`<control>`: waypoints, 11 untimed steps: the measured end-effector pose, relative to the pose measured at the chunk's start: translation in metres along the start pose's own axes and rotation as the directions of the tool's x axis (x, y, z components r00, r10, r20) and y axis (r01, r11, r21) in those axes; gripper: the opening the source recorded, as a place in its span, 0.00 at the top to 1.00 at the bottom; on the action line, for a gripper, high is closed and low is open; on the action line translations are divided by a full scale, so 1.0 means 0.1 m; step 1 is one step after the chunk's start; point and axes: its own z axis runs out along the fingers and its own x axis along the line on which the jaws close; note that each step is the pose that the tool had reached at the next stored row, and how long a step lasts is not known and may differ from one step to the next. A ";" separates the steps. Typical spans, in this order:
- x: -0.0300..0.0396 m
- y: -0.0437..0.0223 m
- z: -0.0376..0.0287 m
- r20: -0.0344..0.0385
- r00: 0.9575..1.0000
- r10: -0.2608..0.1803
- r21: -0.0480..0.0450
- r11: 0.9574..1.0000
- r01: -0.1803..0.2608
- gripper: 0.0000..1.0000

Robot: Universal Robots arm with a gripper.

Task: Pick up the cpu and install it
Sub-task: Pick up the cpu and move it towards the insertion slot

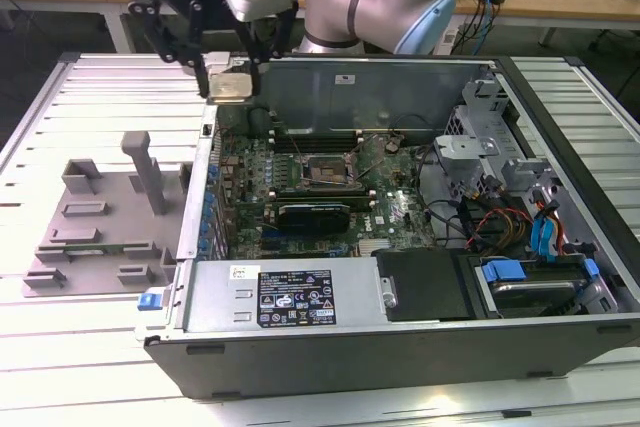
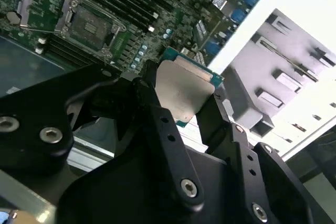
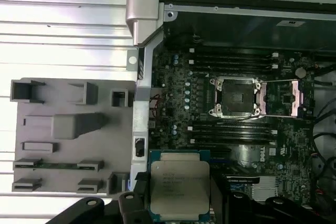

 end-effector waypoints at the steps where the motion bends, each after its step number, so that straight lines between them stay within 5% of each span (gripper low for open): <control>1: -0.102 -0.003 0.002 0.000 1.000 0.000 0.000 1.000 0.000 0.45; 4: -0.296 -0.009 0.006 0.000 1.000 0.000 0.000 1.000 0.000 0.45; 8: -0.471 -0.014 0.010 0.000 1.000 0.000 0.000 1.000 0.000 0.45; 11: -0.686 -0.021 0.015 0.000 1.000 0.000 0.000 1.000 0.000 0.45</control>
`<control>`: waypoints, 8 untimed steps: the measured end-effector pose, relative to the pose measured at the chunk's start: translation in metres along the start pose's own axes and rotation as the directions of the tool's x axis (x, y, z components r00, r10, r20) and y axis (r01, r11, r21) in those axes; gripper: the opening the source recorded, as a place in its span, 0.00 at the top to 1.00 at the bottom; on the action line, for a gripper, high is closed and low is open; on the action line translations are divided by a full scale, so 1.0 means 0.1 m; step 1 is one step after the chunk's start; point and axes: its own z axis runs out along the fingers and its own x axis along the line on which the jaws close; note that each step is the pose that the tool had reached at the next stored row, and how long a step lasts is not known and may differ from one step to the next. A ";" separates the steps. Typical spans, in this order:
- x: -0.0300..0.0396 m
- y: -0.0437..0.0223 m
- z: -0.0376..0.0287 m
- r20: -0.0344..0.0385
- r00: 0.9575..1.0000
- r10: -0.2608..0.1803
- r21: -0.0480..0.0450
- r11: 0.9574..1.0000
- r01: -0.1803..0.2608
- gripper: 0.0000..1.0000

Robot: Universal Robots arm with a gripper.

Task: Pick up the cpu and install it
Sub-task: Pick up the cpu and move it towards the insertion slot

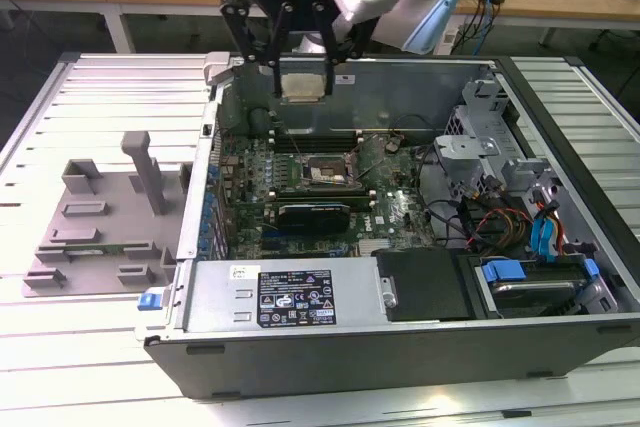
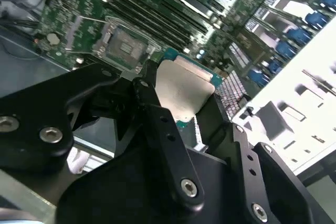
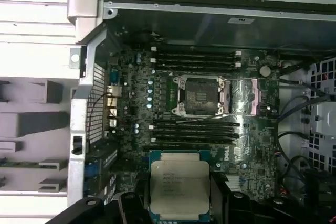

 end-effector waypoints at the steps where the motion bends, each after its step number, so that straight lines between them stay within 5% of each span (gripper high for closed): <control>1: -0.052 -0.002 0.001 0.000 1.000 0.000 0.000 1.000 0.000 0.45; 5: -0.207 -0.007 0.005 0.000 1.000 0.000 0.000 1.000 0.000 0.45; 8: -0.220 -0.007 0.005 0.000 1.000 0.000 0.000 1.000 0.000 0.45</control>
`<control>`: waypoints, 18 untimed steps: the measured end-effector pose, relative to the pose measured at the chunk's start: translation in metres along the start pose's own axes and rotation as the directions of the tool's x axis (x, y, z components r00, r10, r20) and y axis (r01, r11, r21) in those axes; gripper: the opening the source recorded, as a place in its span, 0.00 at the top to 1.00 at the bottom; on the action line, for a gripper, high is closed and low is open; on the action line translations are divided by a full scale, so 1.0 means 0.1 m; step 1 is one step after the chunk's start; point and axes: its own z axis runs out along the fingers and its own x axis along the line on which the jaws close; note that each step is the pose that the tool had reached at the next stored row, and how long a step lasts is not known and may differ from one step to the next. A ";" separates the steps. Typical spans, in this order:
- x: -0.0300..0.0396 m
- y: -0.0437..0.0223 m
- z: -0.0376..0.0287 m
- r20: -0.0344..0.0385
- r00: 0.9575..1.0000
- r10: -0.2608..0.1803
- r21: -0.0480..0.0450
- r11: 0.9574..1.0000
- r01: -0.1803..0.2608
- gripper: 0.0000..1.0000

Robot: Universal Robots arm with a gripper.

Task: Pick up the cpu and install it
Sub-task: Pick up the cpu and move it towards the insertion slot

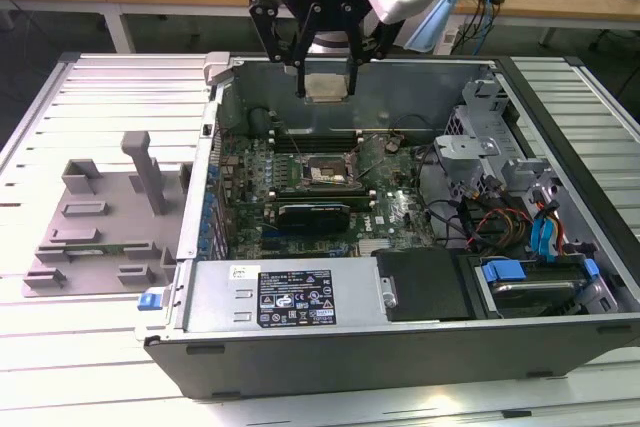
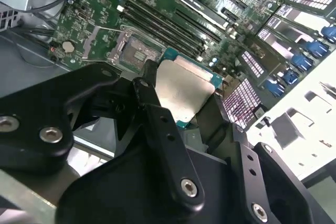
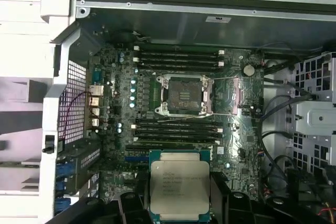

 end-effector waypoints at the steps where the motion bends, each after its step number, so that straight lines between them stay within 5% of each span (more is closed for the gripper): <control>1: -0.001 0.001 0.007 0.000 1.000 0.000 0.000 1.000 0.000 0.45; 8: -0.031 -0.008 0.181 -0.003 1.000 0.000 0.000 1.000 0.000 0.45; 10: -0.091 -0.012 0.254 -0.003 1.000 0.000 -0.001 1.000 0.000 0.45; 18: -0.244 -0.001 0.320 -0.003 1.000 0.000 -0.001 1.000 0.000 0.45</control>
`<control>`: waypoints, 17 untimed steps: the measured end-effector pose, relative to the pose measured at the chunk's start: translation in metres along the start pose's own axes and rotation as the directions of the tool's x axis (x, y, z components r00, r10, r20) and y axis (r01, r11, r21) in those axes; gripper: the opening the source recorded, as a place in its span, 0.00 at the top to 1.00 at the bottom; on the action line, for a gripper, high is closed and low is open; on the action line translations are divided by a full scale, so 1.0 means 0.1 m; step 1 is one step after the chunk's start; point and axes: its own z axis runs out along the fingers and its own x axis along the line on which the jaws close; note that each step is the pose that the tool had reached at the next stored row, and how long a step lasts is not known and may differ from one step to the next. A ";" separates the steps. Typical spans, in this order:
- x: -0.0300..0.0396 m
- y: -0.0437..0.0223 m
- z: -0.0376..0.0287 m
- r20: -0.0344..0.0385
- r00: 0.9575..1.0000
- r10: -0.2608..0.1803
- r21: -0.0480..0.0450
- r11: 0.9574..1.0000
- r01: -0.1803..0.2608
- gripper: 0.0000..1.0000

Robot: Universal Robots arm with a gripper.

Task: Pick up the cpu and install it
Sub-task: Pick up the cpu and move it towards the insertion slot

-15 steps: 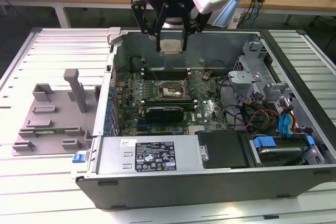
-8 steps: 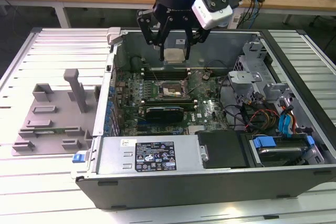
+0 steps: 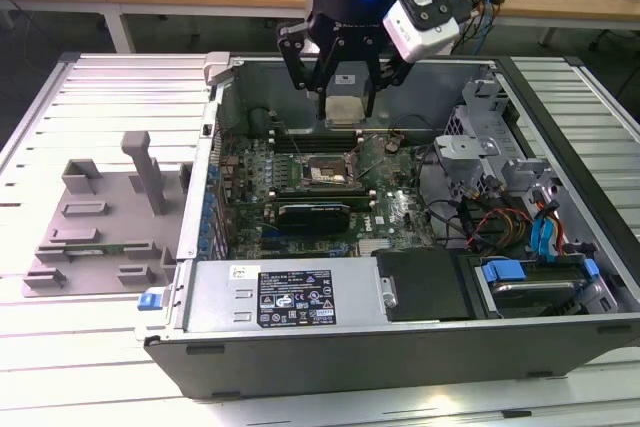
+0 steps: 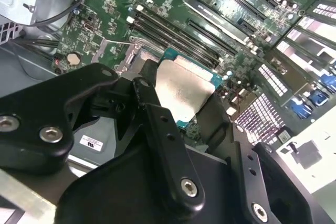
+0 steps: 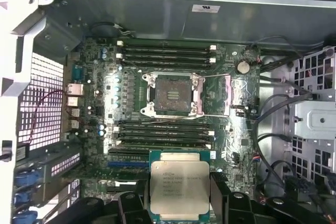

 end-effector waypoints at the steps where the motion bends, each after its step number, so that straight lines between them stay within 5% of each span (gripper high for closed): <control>1: -0.006 0.005 0.005 0.000 1.000 0.000 0.000 1.000 0.000 0.45; 5: -0.079 0.037 0.049 0.000 1.000 0.000 0.000 1.000 0.000 0.45; 7: -0.127 0.115 0.101 -0.001 1.000 0.000 0.000 1.000 0.000 0.45; 13: -0.110 0.380 0.225 -0.001 1.000 0.000 -0.001 1.000 0.000 0.45; 17: -0.067 0.468 0.295 -0.001 1.000 0.000 -0.001 1.000 0.000 0.45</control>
